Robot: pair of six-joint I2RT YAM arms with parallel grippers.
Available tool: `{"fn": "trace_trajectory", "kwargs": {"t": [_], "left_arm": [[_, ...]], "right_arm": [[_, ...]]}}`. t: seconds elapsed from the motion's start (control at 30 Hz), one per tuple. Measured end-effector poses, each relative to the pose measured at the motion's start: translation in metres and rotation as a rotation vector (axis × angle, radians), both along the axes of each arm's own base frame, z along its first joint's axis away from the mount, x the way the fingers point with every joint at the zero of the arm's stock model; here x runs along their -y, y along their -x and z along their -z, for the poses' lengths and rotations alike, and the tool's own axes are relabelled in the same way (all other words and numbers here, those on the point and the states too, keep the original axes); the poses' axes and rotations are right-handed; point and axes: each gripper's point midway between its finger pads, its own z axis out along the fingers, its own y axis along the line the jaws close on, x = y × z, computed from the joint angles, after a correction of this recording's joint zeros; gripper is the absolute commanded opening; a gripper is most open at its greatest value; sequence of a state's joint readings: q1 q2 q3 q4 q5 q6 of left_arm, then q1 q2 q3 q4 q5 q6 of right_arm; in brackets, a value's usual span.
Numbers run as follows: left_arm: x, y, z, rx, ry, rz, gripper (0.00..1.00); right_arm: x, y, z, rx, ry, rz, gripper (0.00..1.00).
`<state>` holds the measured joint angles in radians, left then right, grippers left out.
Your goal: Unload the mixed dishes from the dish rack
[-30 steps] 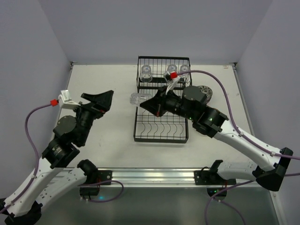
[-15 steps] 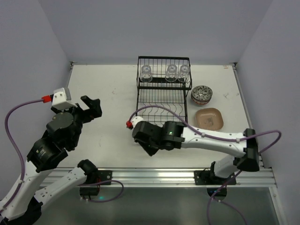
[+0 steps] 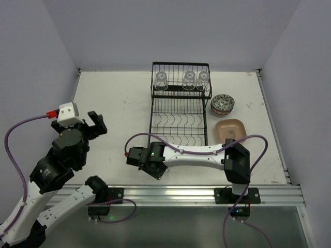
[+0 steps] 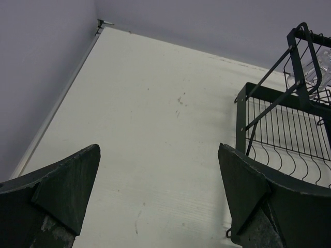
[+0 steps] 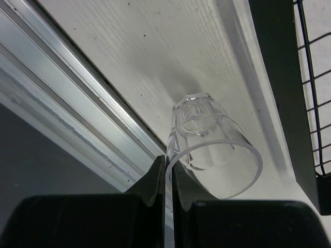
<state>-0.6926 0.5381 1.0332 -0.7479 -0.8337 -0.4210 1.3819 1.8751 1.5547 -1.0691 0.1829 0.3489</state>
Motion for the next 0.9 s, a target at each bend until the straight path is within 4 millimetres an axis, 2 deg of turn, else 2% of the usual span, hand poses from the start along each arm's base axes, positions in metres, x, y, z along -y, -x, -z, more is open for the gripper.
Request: {"fn": "trace_trajectory", "kwargs": {"t": [0.4, 0.43, 0.57, 0.63, 0.73, 0.9], "left_arm": [[-0.003, 0.001, 0.000, 0.003, -0.021, -0.003, 1.00], [-0.003, 0.001, 0.000, 0.003, -0.020, -0.003, 1.00], [-0.003, 0.001, 0.001, 0.001, -0.023, -0.001, 1.00], [-0.003, 0.001, 0.002, 0.000, -0.028, 0.002, 1.00], [-0.001, 0.000, 0.002, -0.005, -0.037, 0.009, 1.00], [0.005, -0.003, 0.006, -0.023, -0.052, 0.031, 1.00]], "right_arm": [[-0.017, 0.008, 0.019, -0.089, -0.018, -0.032, 0.01], [-0.018, 0.008, 0.019, -0.090, -0.021, -0.030, 0.03], [-0.019, 0.007, 0.019, -0.091, -0.028, -0.028, 0.26], [-0.020, 0.007, 0.019, -0.089, -0.031, -0.027, 0.33], [-0.021, 0.007, 0.020, -0.088, -0.034, -0.029, 0.36], [-0.021, 0.007, 0.019, -0.086, -0.038, -0.023, 0.51]]}}
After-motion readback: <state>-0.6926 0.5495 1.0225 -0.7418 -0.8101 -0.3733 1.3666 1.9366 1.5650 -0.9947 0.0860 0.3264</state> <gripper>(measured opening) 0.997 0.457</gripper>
